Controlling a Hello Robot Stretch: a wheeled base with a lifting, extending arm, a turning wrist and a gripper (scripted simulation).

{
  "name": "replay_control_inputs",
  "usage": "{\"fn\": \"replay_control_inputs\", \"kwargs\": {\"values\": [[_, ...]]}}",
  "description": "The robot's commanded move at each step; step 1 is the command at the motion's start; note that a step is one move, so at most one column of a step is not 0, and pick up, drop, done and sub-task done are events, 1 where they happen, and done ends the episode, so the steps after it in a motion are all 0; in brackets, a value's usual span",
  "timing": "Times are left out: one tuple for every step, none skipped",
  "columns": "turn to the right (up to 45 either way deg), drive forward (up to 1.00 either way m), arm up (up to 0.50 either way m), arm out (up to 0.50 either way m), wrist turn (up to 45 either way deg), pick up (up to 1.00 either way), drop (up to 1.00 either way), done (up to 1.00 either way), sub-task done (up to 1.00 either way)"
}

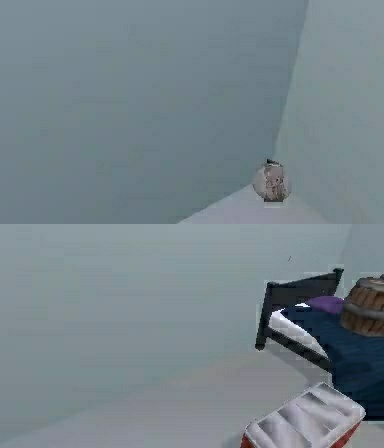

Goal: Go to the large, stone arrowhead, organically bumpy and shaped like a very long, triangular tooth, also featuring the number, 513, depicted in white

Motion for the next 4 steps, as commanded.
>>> {"fn": "replay_control_inputs", "kwargs": {"values": [[-45.0, 0.0, 0.0, 0.0, 0.0, 0.0, 0.0, 0.0, 0.0], [-45.0, 0.0, 0.0, 0.0, 0.0, 0.0, 0.0, 0.0, 0.0], [-45.0, 0.0, 0.0, 0.0, 0.0, 0.0, 0.0, 0.0, 0.0], [-27.0, 0.0, 0.0, 0.0, 0.0, 0.0, 0.0, 0.0, 0.0]]}}
